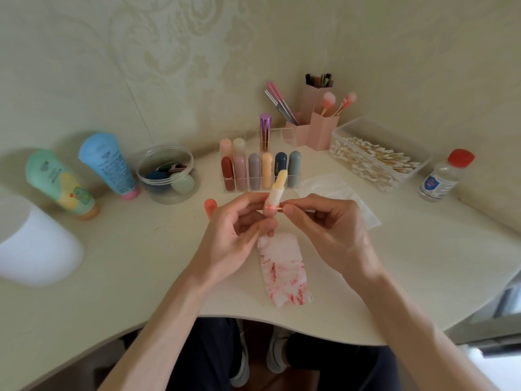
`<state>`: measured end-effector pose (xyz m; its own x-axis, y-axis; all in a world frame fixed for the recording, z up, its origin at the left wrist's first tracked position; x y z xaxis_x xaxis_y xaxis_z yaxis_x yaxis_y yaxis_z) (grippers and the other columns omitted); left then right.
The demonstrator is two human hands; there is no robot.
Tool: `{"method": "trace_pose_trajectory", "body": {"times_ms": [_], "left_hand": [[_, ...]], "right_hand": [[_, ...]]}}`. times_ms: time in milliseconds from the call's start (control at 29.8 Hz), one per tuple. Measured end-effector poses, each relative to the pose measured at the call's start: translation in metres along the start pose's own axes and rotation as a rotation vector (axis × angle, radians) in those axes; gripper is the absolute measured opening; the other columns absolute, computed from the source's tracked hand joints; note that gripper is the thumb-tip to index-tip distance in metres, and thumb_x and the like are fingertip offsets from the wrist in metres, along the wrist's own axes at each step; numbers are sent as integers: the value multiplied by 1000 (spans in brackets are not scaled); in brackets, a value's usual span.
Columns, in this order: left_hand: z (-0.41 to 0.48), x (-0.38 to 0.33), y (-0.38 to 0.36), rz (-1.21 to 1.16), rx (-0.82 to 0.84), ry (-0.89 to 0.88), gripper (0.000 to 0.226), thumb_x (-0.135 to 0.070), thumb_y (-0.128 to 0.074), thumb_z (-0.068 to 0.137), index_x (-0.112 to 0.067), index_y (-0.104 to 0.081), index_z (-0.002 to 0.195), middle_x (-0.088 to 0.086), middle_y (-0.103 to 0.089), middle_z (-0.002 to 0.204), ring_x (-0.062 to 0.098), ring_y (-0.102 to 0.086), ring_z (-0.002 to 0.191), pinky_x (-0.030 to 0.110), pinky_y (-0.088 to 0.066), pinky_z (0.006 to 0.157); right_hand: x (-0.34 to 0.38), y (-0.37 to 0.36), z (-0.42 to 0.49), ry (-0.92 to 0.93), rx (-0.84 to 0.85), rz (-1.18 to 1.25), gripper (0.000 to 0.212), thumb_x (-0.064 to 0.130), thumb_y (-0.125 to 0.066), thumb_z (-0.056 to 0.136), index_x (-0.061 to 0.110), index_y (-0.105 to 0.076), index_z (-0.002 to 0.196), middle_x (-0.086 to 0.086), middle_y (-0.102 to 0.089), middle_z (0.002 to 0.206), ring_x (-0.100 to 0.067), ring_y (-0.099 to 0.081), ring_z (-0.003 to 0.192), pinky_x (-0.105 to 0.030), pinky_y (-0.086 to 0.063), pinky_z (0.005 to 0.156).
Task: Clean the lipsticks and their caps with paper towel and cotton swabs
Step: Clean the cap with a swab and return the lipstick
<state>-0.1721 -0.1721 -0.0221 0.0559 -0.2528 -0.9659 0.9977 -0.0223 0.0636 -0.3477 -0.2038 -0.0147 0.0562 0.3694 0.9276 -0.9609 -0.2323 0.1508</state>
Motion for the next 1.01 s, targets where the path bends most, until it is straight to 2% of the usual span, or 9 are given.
{"method": "trace_pose_trajectory", "body": {"times_ms": [168, 302, 402, 503, 603, 670, 771, 871, 1006], "left_hand": [[1, 1, 3, 3, -15, -10, 23, -5, -71, 92, -7, -70, 116, 7, -75, 88, 21, -70, 74, 29, -59, 80], [0, 2, 2, 37, 24, -19, 27, -11, -62, 102, -10, -68, 128, 17, -69, 92, 33, -66, 82, 41, -56, 85], [0, 3, 0, 36, 57, -11, 29, -12, -57, 105, -12, -67, 132, 17, -65, 86, 34, -62, 76, 29, -53, 78], [1, 1, 3, -16, -13, -9, 32, -11, -66, 97, -12, -68, 130, 5, -72, 84, 18, -66, 72, 18, -49, 71], [3, -2, 8, -126, -103, -7, 29, -9, -75, 87, -6, -68, 115, 8, -78, 94, 21, -72, 71, 16, -50, 64], [3, -2, 7, -114, -93, -17, 23, -8, -74, 87, -5, -69, 110, 10, -78, 96, 20, -72, 73, 16, -50, 63], [1, -2, 6, -69, -53, -15, 28, -10, -75, 88, -8, -69, 115, 7, -78, 101, 19, -74, 83, 20, -54, 71], [-1, 0, 6, 38, -62, -8, 46, -19, -85, 75, -12, -68, 118, 1, -78, 105, 20, -75, 95, 34, -58, 81], [0, 1, 5, 3, -71, -11, 34, -16, -79, 81, -8, -70, 113, -2, -79, 99, 17, -77, 88, 26, -59, 82]], "right_hand": [[0, -3, -1, 14, 14, -32, 12, 10, -75, 95, 10, -83, 105, 13, -78, 86, -28, -65, 76, -34, -49, 68], [0, -2, -1, 8, 6, -15, 14, 14, -75, 95, 11, -83, 106, 7, -79, 89, -32, -66, 79, -43, -51, 71], [-1, -1, 0, 4, 7, -26, 13, 14, -75, 95, 12, -83, 105, 7, -79, 88, -32, -65, 77, -45, -50, 71], [0, -2, -1, -1, 10, -17, 13, 12, -74, 96, 11, -83, 106, 7, -80, 90, -28, -68, 79, -43, -51, 72], [1, -3, 0, -4, 10, -3, 13, 11, -74, 96, 11, -83, 106, 9, -80, 91, -14, -67, 78, -34, -50, 70], [1, -3, 0, -7, 10, 5, 13, 10, -74, 96, 11, -83, 106, 8, -80, 91, -17, -68, 78, -35, -51, 71], [2, -2, -1, -6, 0, 4, 14, 10, -73, 97, 14, -83, 105, 8, -81, 93, -22, -69, 79, -41, -51, 72], [2, -4, -2, 2, 21, -6, 13, 12, -73, 97, 14, -83, 106, 6, -81, 93, -29, -70, 79, -46, -54, 71], [0, -8, -1, 35, 48, -47, 13, 15, -74, 98, 17, -83, 106, -2, -77, 86, -41, -60, 73, -53, -45, 66]]}}
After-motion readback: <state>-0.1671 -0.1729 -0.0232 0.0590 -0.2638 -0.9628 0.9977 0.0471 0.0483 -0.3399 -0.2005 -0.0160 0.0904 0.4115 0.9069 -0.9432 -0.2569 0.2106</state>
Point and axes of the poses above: each hand's wrist, its own z-axis towards the middle knuckle, its own y-axis out of the back of the hand, x = y × z, the point moved 5 cm from there along z, towards the middle knuckle
